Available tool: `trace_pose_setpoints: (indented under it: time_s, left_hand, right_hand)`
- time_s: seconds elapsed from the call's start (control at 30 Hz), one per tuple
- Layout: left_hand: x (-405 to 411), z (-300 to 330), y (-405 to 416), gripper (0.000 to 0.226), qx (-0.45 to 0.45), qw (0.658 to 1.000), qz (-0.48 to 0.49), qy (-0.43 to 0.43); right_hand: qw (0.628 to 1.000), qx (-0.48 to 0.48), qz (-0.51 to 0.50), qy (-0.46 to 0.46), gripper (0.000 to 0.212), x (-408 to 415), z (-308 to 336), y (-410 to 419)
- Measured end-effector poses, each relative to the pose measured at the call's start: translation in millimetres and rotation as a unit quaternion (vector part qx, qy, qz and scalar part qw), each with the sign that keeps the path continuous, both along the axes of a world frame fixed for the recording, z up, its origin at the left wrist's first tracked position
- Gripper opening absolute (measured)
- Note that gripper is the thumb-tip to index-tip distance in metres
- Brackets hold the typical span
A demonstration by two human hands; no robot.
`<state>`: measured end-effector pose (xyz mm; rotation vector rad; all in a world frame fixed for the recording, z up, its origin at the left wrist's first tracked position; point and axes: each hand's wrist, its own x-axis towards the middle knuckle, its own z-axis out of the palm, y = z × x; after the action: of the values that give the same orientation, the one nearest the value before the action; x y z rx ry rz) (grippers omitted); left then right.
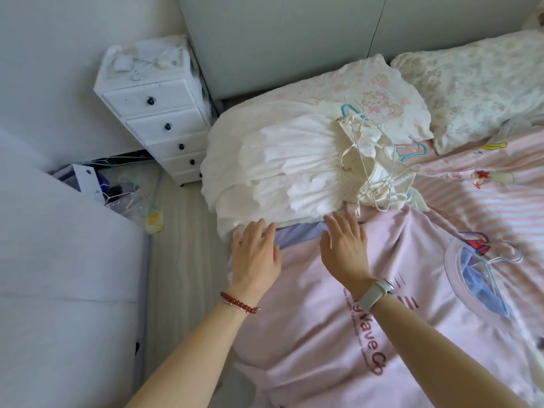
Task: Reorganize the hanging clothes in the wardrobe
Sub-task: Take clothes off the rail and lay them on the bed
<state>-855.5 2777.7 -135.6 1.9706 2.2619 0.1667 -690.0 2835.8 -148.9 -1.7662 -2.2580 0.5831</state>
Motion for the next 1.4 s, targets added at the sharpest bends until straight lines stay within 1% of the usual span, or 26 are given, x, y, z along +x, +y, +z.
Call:
trace_pose_setpoints:
  time_s: [0.13,0.2,0.27,0.3,0.37,0.47,0.5,0.57,0.6,0.67,0.77,0.87,0.9,0.97,1.1,1.17,1.2,1.3,1.4]
  left_hand:
    - [-5,13,-125,0.041,-0.023,0.999,0.018,-0.014]
    - [-10,16,-196,0.035,-0.014,0.999,0.036,-0.031]
    - [-16,19,-261,0.027,-0.019,0.996,0.072,-0.054]
    - [-23,22,-303,0.025,-0.022,0.992,0.109,-0.063]
    - [-35,26,-354,0.024,-0.008,0.984,0.160,-0.073]
    - [-50,45,-460,0.026,0.018,0.963,0.266,-0.038]
    - [-53,53,-492,0.027,0.027,0.954,0.298,-0.024]
    - [-58,68,-554,0.021,0.043,0.933,0.358,-0.001]
    - [-62,76,-583,0.018,0.055,0.920,0.389,0.011]
    - [-70,92,-638,0.022,0.070,0.885,0.459,0.025]
    - [-78,117,-712,0.026,0.092,0.823,0.557,0.063]
    - [-84,144,-776,0.035,0.113,0.765,0.624,0.109]
    - [-86,152,-796,0.035,0.120,0.740,0.650,0.120]
    - [-92,165,-837,0.029,0.125,0.687,0.703,0.136]
    - [-111,197,-914,0.036,0.129,0.611,0.761,0.178]
    - [-127,217,-947,0.037,0.135,0.576,0.783,0.194]
    - [-137,227,-962,0.037,0.138,0.562,0.790,0.201]
    - [-167,254,-1001,0.038,0.153,0.530,0.805,0.218]
    - [-193,269,-1035,0.044,0.140,0.501,0.823,0.229]
  right_hand:
    - [0.997,-0.021,0.069,-0.018,0.040,-19,6,-103]
    - [0.992,-0.031,0.118,-0.017,0.039,-31,6,-157]
    - [0.984,-0.033,0.172,-0.018,0.038,-44,6,-205]
    - [0.976,-0.029,0.216,-0.019,0.036,-56,8,-238]
    - [0.962,-0.019,0.270,-0.025,0.034,-71,9,-278]
    - [0.920,-0.005,0.391,-0.003,0.037,-106,21,-362]
    - [0.904,-0.007,0.426,0.011,0.035,-118,25,-388]
    - [0.869,-0.012,0.494,0.031,0.034,-141,31,-437]
    - [0.847,-0.007,0.531,0.032,0.035,-154,36,-459]
    - [0.801,0.016,0.597,0.039,0.035,-182,47,-502]
    - [0.745,0.027,0.660,0.090,0.031,-223,74,-565]
    - [0.686,0.049,0.712,0.143,0.026,-262,102,-626]
    - [0.666,0.053,0.729,0.149,0.025,-274,112,-646]
    - [0.635,0.060,0.753,0.162,0.023,-300,128,-686]
    - [0.580,0.052,0.790,0.190,0.031,-352,155,-767]
    - [0.560,0.039,0.804,0.199,0.033,-379,169,-805]
    - [0.551,0.027,0.810,0.200,0.032,-390,179,-823]
    - [0.521,-0.028,0.824,0.223,0.018,-420,214,-876]
    - [0.506,-0.092,0.823,0.242,0.021,-447,250,-928]
